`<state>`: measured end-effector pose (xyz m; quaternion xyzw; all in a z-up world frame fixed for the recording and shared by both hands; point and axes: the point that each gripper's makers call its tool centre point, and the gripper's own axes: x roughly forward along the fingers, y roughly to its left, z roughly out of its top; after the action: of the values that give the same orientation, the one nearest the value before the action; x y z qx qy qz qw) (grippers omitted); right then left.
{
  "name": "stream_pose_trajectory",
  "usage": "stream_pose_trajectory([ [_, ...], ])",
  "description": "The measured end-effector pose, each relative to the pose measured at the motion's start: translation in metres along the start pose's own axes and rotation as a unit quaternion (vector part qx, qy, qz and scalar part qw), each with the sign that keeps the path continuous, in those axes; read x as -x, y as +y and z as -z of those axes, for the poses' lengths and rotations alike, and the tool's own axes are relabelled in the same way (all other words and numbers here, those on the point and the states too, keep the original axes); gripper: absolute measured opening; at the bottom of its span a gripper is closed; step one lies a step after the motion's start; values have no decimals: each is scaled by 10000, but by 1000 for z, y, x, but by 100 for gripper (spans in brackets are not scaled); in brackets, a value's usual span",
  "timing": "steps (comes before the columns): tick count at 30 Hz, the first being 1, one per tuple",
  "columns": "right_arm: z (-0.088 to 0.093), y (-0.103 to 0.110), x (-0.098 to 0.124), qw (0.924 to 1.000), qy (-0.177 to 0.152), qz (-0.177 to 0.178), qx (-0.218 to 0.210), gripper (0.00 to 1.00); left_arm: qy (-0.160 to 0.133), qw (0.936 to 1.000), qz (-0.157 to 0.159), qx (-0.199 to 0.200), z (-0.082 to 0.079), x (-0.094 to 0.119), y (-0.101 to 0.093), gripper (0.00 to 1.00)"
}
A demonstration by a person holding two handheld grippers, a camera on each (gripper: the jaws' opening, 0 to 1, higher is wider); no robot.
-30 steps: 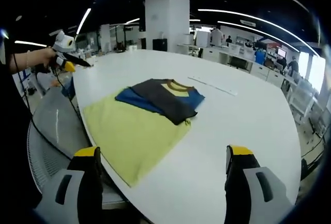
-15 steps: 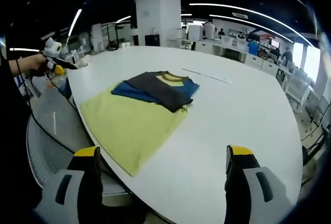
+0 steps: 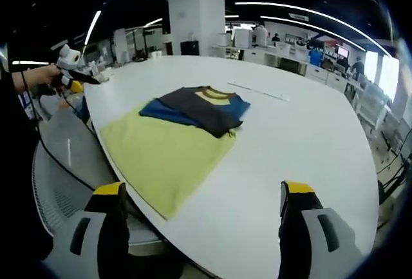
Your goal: Fold the garment on the visible template until the final outline fits inside the template.
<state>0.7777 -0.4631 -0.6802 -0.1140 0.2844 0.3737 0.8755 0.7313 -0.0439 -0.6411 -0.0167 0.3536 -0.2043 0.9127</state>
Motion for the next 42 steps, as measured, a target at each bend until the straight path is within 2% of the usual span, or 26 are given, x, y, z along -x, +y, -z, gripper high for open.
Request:
stream_pose_trajectory([
  [3, 4, 6, -5, 10000, 23, -80, -14, 92, 77, 9999, 75, 10, 7, -6, -3, 99],
  [6, 8, 12, -8, 9999, 61, -144, -34, 89, 197, 9996, 185, 23, 18, -13, -8, 91],
  [8, 10, 15, -10, 9998, 77, -182, -37, 86, 245, 9994, 230, 61, 23, -17, -9, 90],
  [14, 14, 25, -15, 9994, 122, -313, -68, 77, 546, 9982, 235, -20, 43, -26, -12, 86],
  [16, 16, 28, -18, 9992, 148, -365, -87, 71, 541, 9982, 230, 69, 45, -29, -12, 82],
  [19, 18, 32, -22, 9990, 167, -390, -135, 70, 494, 9986, 201, 60, 50, -36, -10, 77],
  [25, 29, 36, -31, 9982, 317, -427, -278, 62, 673, 9974, 228, 131, 67, -48, -8, 60],
  [30, 34, 38, -34, 9978, 413, -368, -367, 59, 953, 9950, 292, 76, 86, -54, -11, 56],
  [33, 37, 42, -36, 9972, 475, -413, -395, 53, 1019, 9945, 248, 72, 89, -57, -9, 51],
  [35, 39, 44, -38, 9970, 513, -433, -377, 53, 1042, 9942, 262, 56, 89, -59, -9, 50],
  [42, 43, 50, -45, 9957, 690, -538, -298, 43, 1369, 9895, 468, 18, 99, -64, -17, 43],
])
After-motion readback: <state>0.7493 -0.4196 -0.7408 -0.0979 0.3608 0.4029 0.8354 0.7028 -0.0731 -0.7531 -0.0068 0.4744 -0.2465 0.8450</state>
